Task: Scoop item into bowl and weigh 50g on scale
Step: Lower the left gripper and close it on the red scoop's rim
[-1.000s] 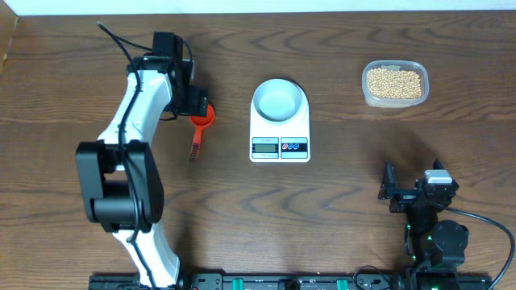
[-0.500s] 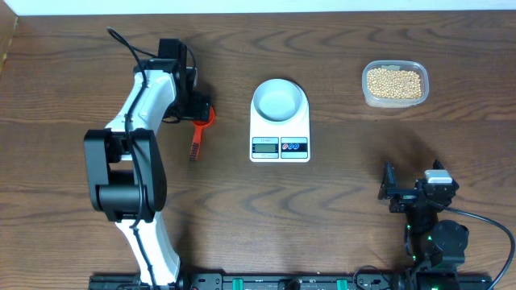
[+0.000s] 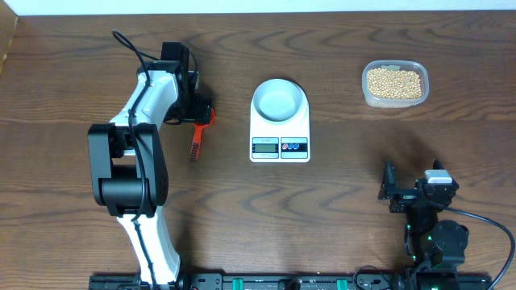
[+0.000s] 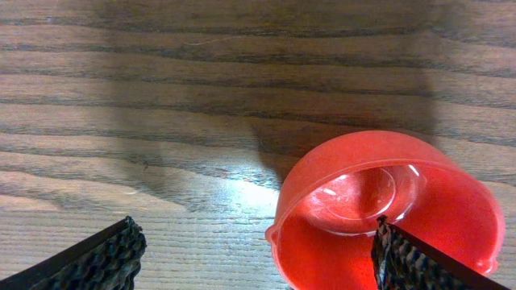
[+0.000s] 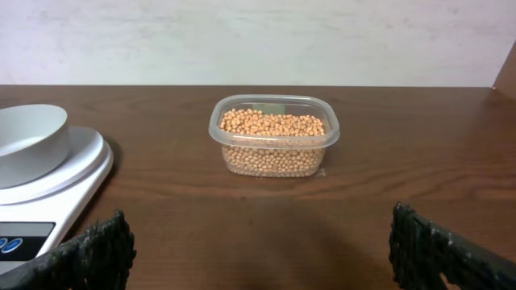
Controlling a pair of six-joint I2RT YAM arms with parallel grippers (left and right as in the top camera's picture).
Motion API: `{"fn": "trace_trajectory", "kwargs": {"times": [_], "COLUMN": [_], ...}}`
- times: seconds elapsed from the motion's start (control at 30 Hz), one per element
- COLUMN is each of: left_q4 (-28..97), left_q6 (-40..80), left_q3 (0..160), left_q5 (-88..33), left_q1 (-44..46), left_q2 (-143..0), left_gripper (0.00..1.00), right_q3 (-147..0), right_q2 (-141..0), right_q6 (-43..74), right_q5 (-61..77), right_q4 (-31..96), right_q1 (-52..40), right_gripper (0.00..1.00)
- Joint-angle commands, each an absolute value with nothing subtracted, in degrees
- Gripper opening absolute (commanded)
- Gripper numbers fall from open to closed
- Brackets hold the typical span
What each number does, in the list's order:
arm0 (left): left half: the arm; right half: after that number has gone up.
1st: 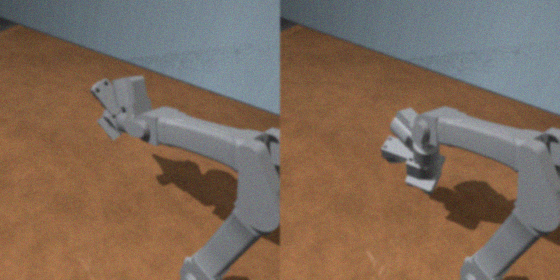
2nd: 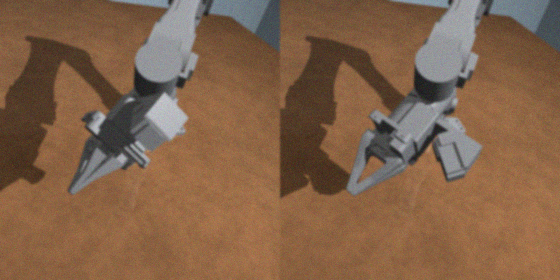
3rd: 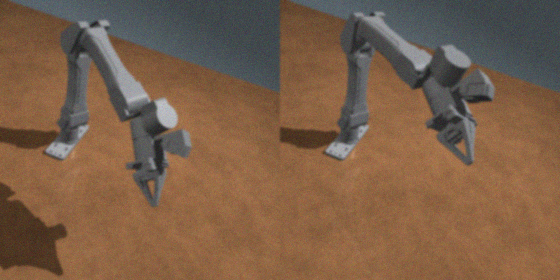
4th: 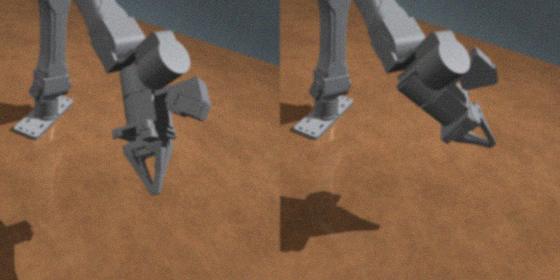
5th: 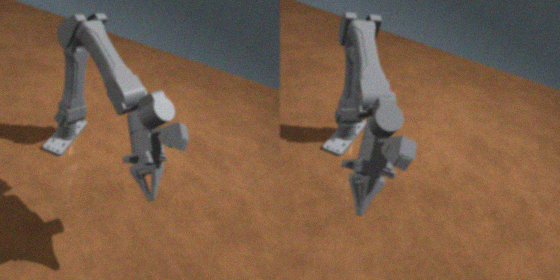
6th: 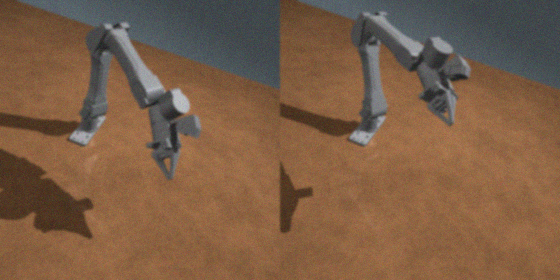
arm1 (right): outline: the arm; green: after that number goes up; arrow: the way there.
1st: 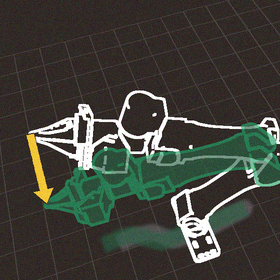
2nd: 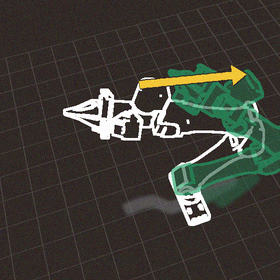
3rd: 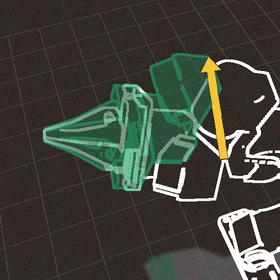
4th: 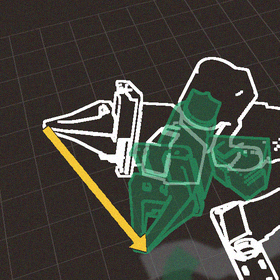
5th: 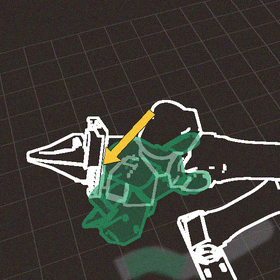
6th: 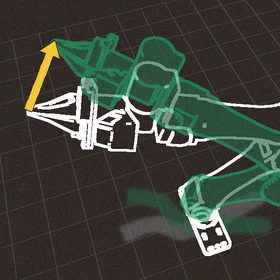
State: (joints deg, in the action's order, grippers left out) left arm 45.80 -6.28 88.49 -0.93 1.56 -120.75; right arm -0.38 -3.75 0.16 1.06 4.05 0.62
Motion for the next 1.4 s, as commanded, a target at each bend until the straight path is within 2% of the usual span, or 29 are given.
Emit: {"fn": "trace_trajectory", "kwargs": {"times": [0.0,1.37], "left_q4": [45.54,44.05], "left_q6": [-7.05,-7.03], "left_q3": [87.94,86.46], "left_q5": [0.01,-0.01], "left_q1": [1.26,1.26], "left_q2": [-121.43,-121.51], "left_gripper": [0.92,0.92], "right_q3": [-0.32,-0.32], "right_q2": [-3.77,-3.77], "right_q6": [-0.49,-0.49], "right_q5": [0.56,0.58], "right_q4": [4.32,4.32], "right_q1": [0.34,0.34], "right_gripper": [0.99,0.99]}}
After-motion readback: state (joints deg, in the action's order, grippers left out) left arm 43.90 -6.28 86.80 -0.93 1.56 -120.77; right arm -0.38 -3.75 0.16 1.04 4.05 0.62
